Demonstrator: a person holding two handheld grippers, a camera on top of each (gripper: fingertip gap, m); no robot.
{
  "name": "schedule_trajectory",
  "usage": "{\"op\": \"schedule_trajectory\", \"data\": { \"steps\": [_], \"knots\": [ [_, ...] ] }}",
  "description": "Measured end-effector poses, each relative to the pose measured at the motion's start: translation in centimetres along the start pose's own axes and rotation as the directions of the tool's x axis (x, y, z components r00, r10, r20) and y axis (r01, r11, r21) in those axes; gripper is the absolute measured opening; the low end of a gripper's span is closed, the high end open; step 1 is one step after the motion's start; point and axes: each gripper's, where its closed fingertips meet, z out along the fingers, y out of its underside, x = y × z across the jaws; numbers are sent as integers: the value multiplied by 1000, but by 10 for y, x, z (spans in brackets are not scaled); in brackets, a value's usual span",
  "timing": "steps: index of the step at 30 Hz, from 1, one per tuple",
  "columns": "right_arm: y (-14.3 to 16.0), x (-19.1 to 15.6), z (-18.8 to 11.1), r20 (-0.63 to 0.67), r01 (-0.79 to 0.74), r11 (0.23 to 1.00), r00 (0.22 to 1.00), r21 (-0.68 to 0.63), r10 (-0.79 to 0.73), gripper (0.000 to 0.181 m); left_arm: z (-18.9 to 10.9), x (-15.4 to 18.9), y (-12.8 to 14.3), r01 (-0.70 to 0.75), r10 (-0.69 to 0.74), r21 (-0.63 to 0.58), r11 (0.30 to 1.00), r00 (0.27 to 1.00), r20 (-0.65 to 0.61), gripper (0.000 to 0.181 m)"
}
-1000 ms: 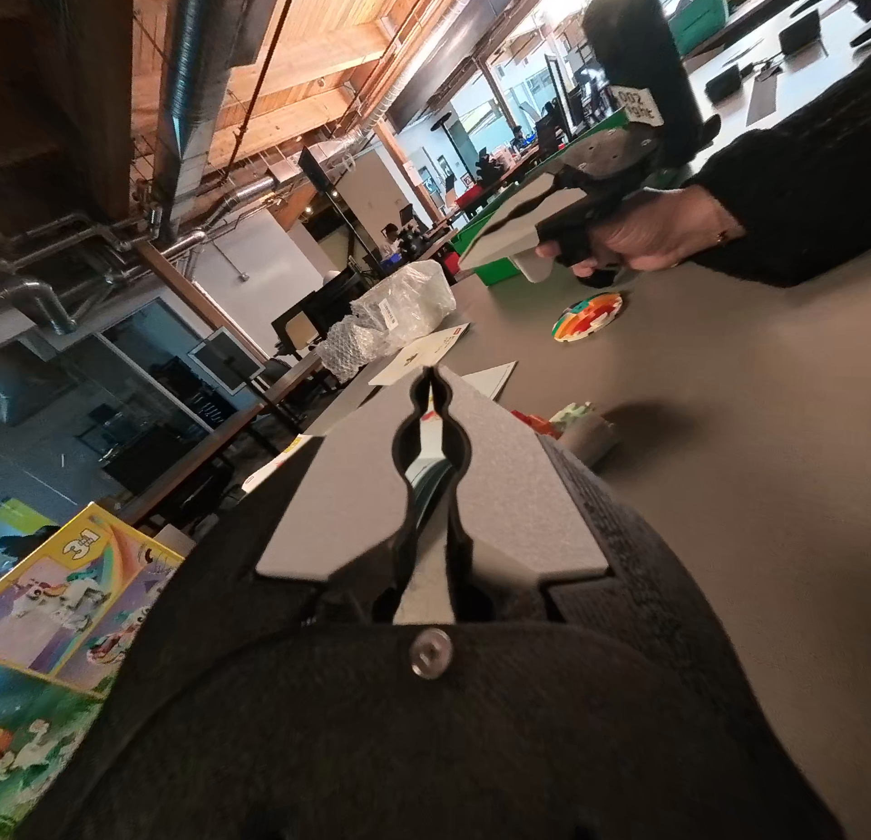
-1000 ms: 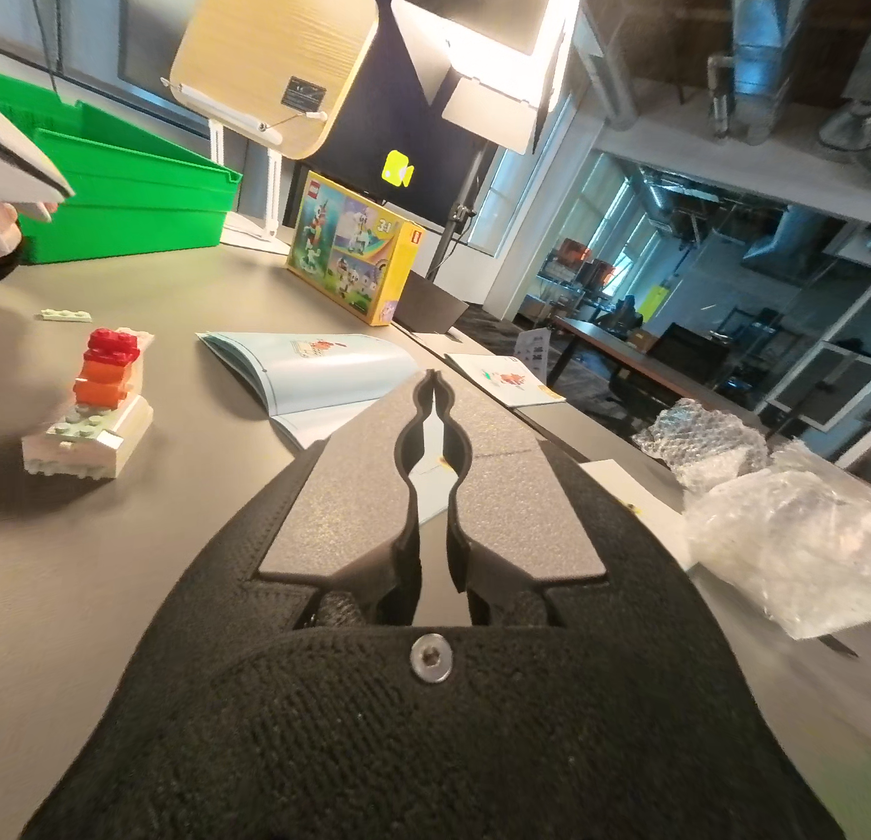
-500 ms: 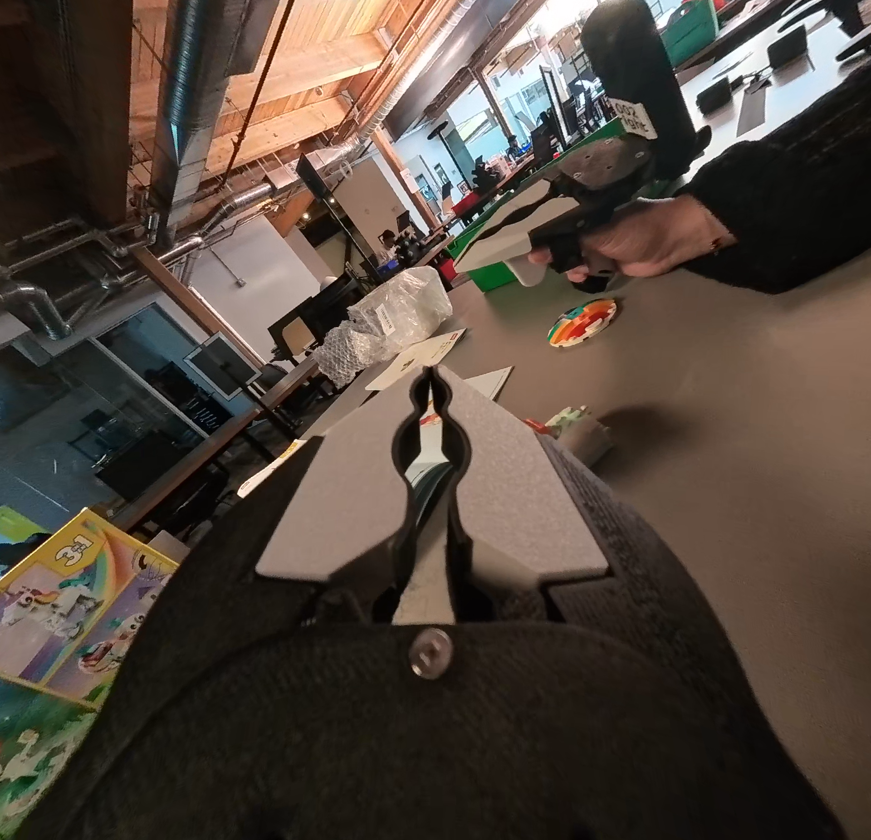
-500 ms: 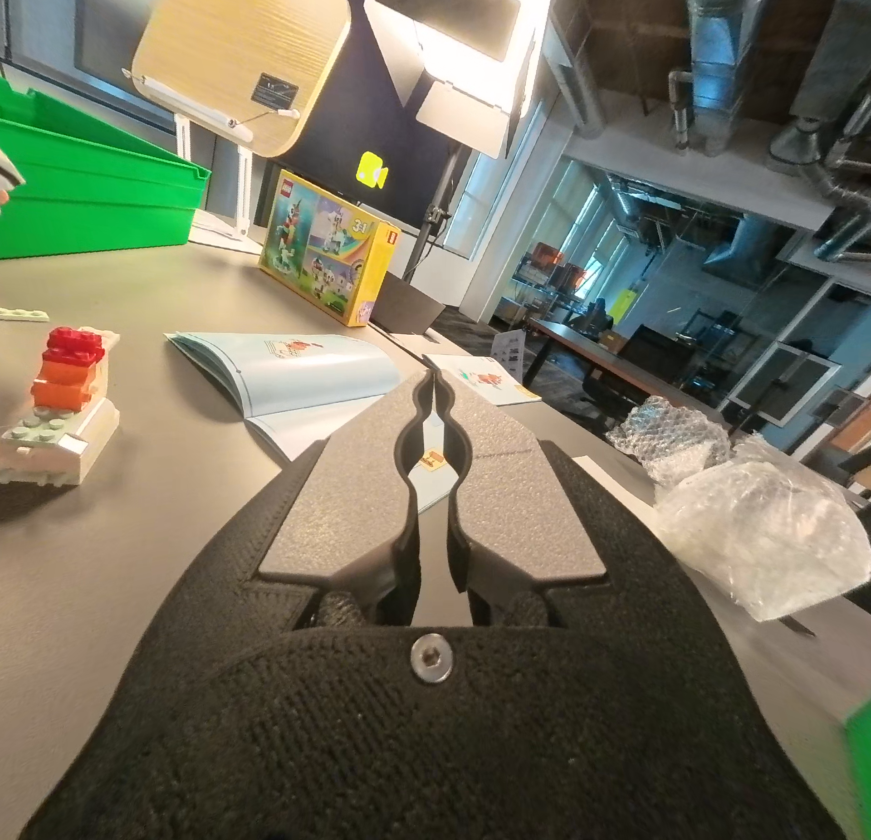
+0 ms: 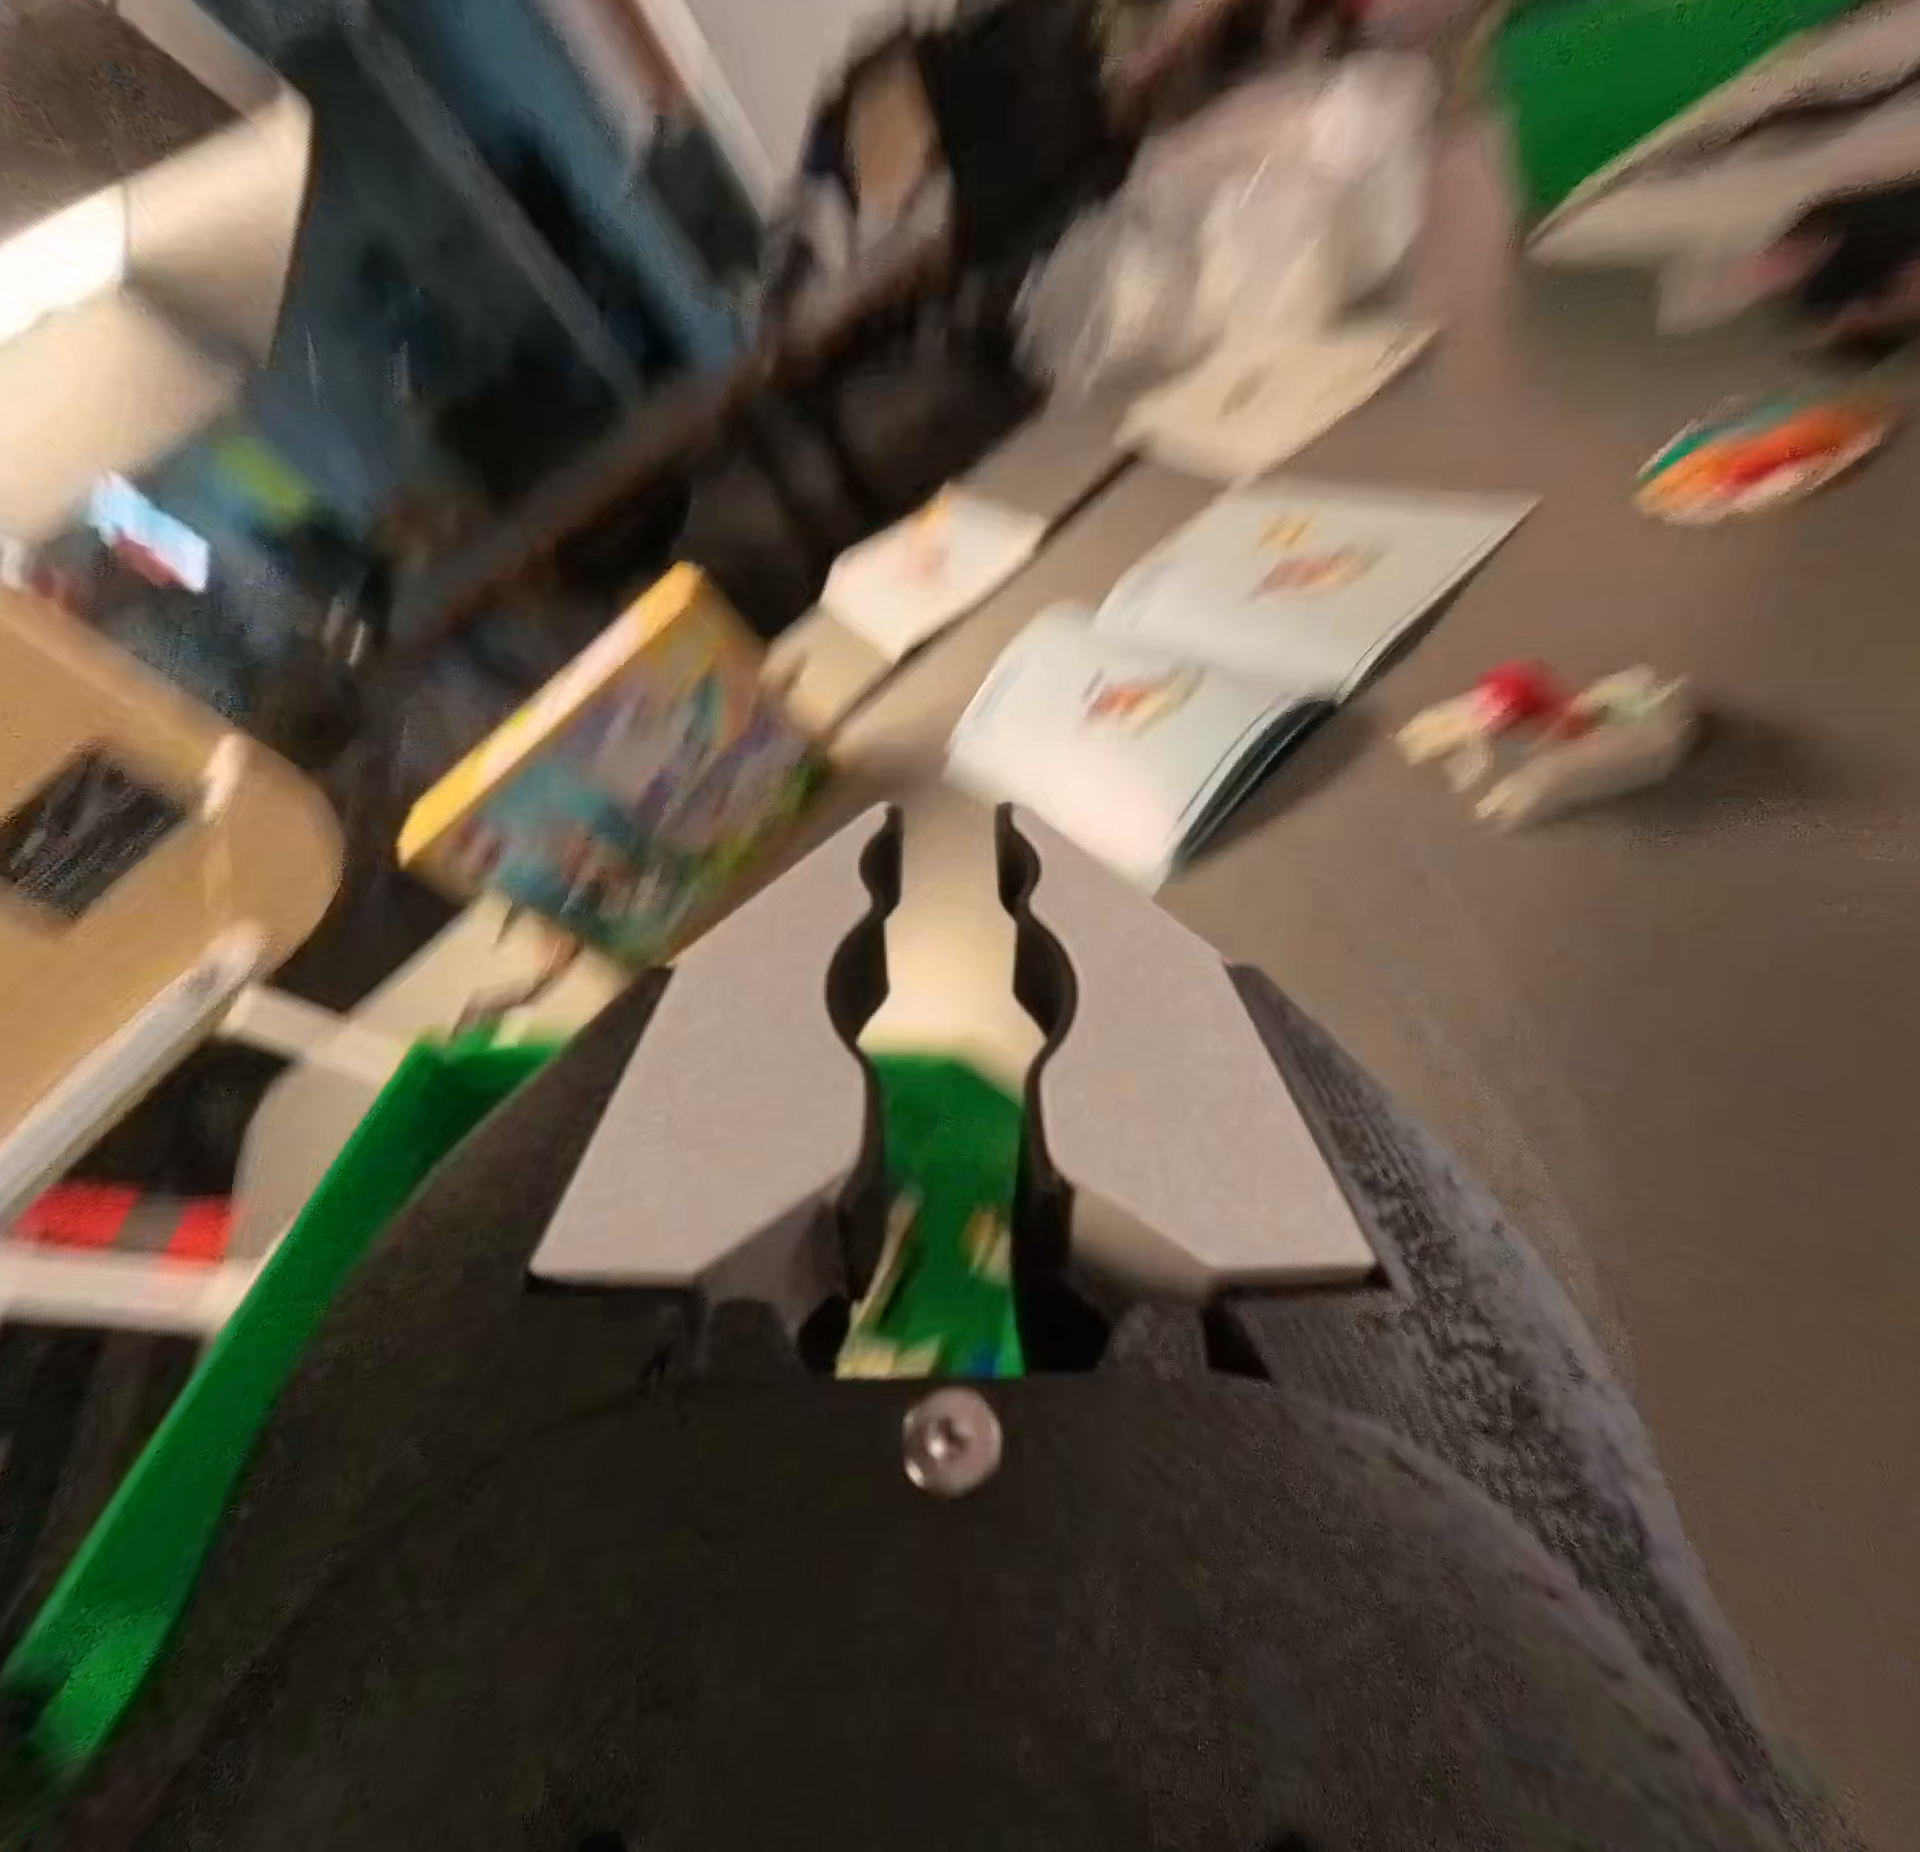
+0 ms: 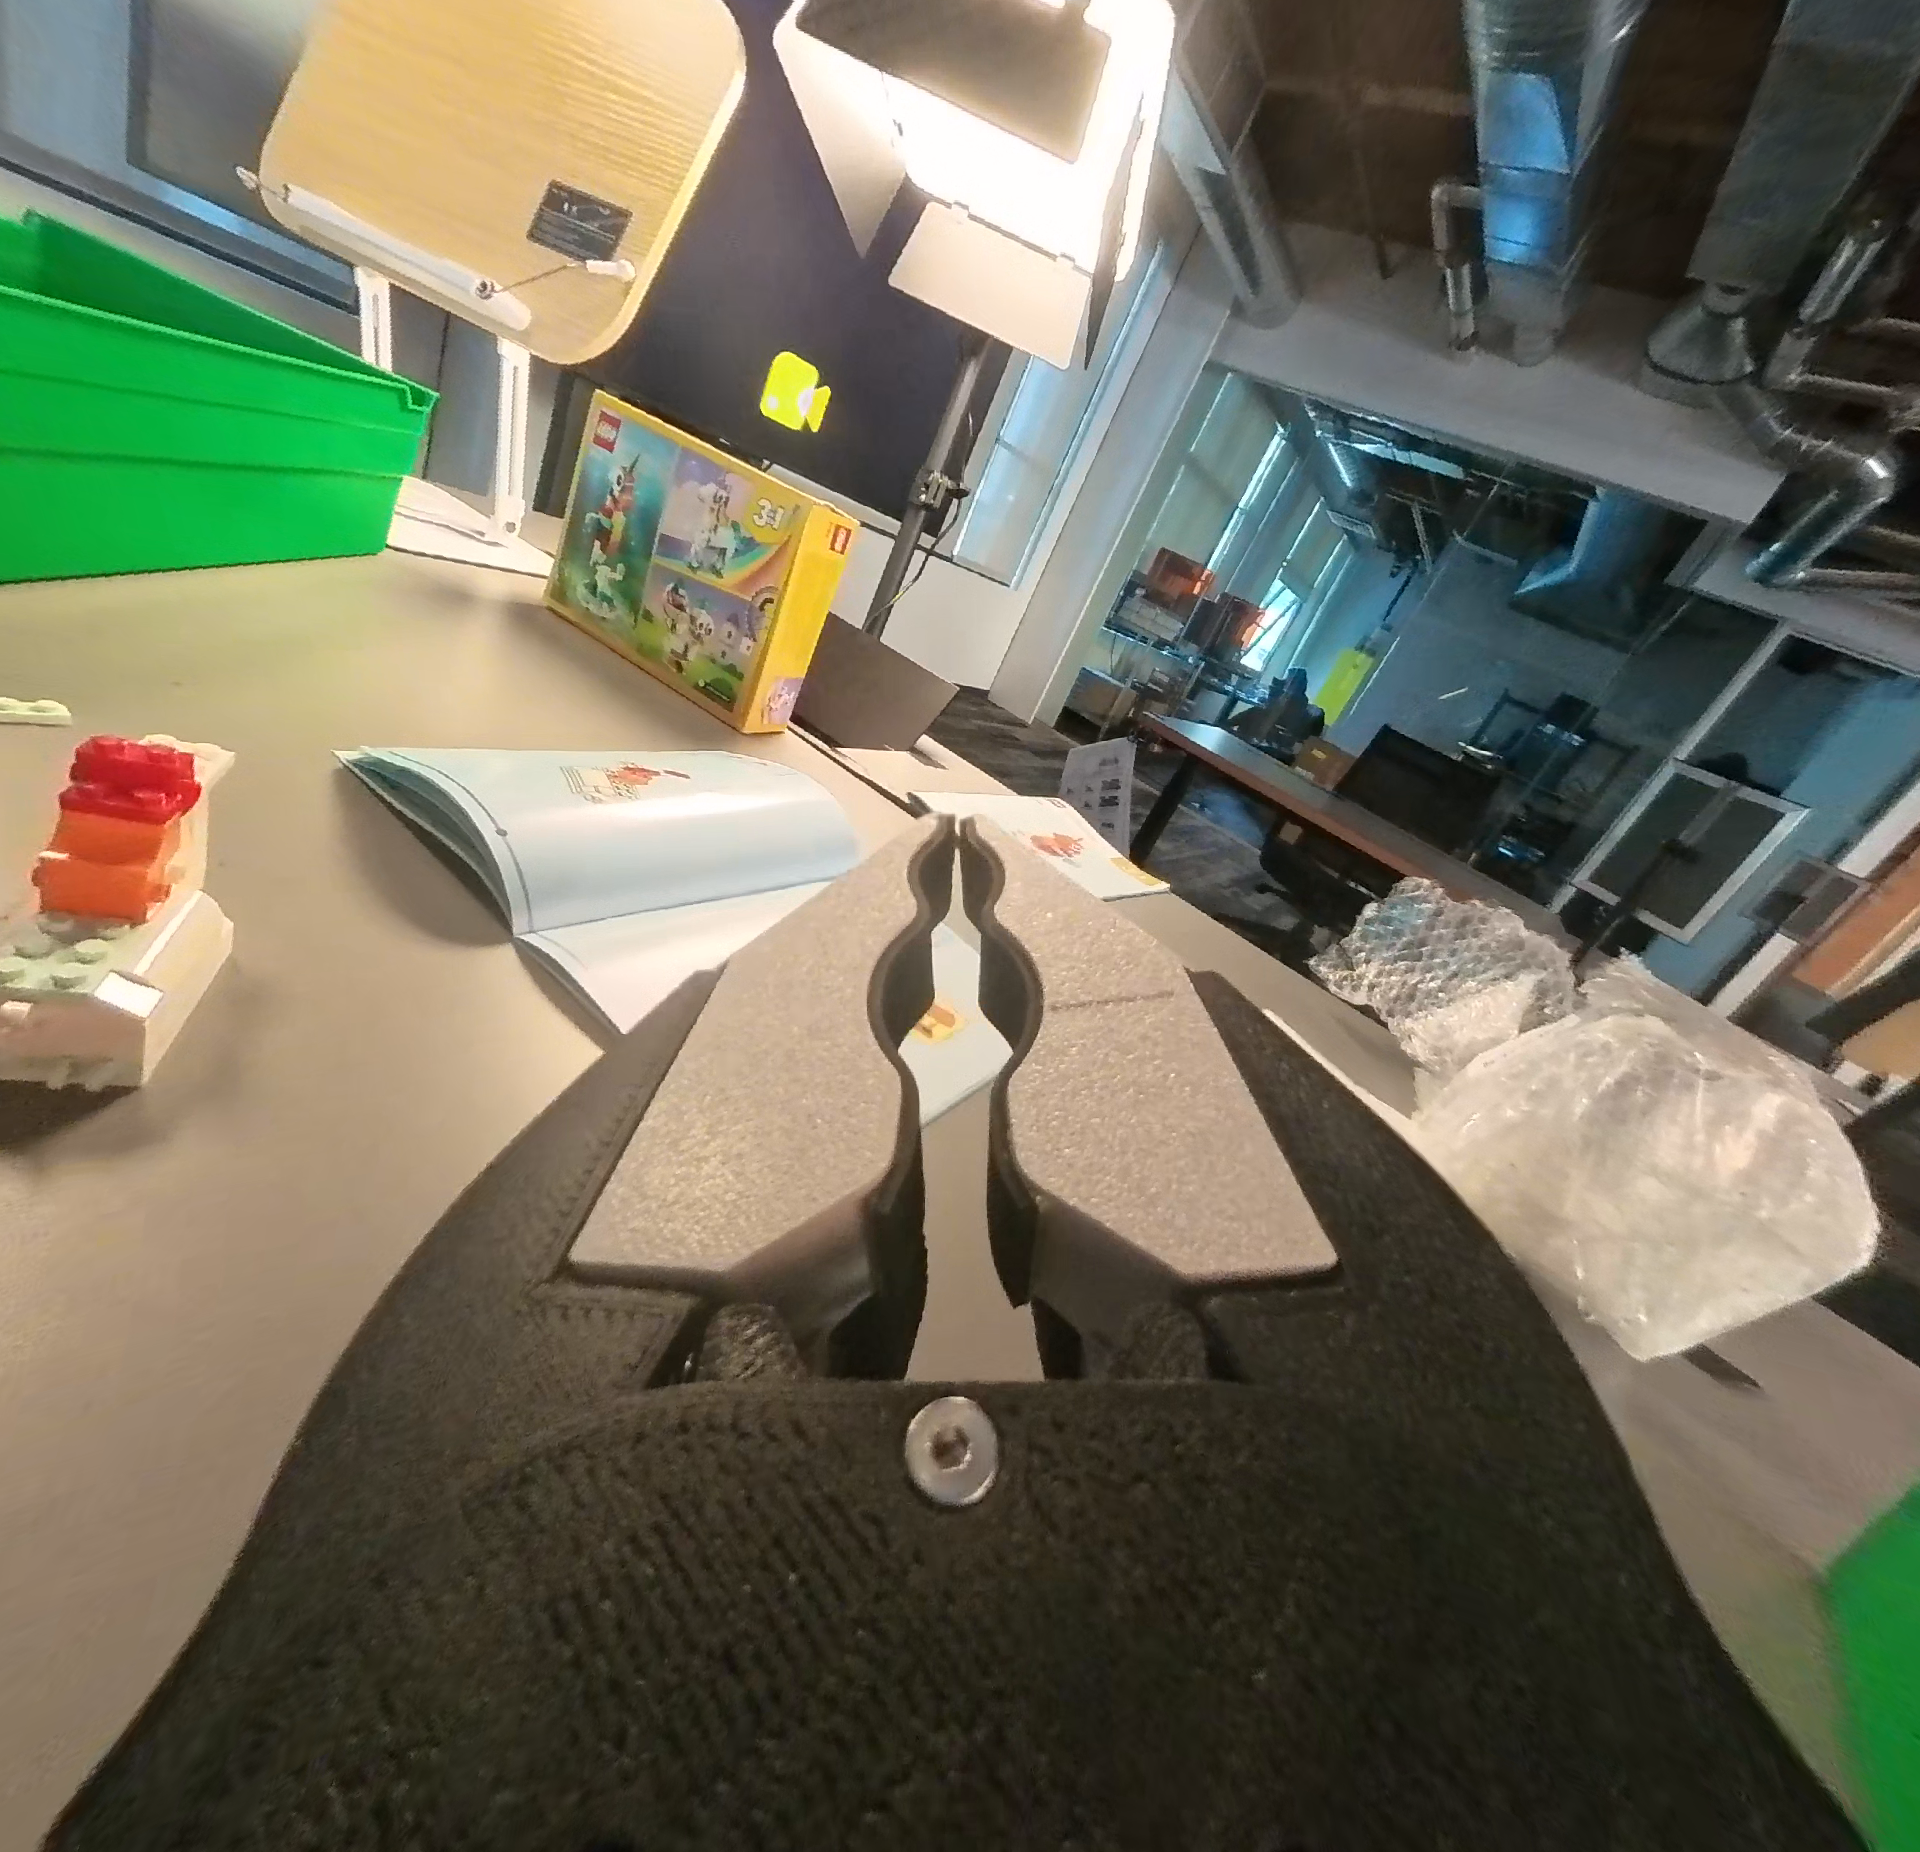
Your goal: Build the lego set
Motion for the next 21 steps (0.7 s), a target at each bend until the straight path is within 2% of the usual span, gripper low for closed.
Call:
{"op": "schedule_trajectory", "data": {
  "steps": [2, 4, 5, 7, 8, 10, 13, 16, 18, 21],
  "knots": [
    [1, 0, 1, 2, -12, 1000, 1000, 1, 12, 0, -18, -36, 47, 51, -49, -305, 951, 999, 14, 18],
    [1, 1, 2, 1, -13, 1000, 1000, -1, 13, 0, -35, -46, 92, 77, -146, -555, 828, 986, -82, 19],
    [1, 1, 2, 1, -11, 1000, 1000, -1, 11, 0, -43, -45, 109, 36, -177, -629, 776, 971, -163, 19],
    [1, 1, 2, 0, -7, 1000, 1000, -1, 7, 0, -57, -48, 139, -121, -147, -712, 691, 942, -303, 22],
    [0, 1, 1, -2, -4, 1000, 1000, 0, 4, 0, -65, -46, 155, -230, -122, -733, 640, 911, -393, 22],
    [1, 2, 1, -8, 5, 1000, 1000, -4, -5, 0, -70, -54, 178, -335, -92, -773, 539, 888, -450, 23],
    [2, 5, 0, -29, 15, 1000, 999, -15, -15, 0, -72, -41, 194, -461, -142, -758, 461, 805, -576, 24],
    [3, 8, -1, -47, 27, 999, 998, -26, -29, 0, -79, -39, 212, -594, -166, -725, 349, 722, -671, 15],
    [4, 9, -1, -55, 38, 999, 998, -31, -40, 0, -83, -45, 225, -652, -163, -706, 275, 692, -703, 15],
    [5, 9, 0, -58, 49, 998, 997, -41, -52, 0, -83, -47, 237, -683, -172, -689, 244, 668, -724, 18]
  ]
}}
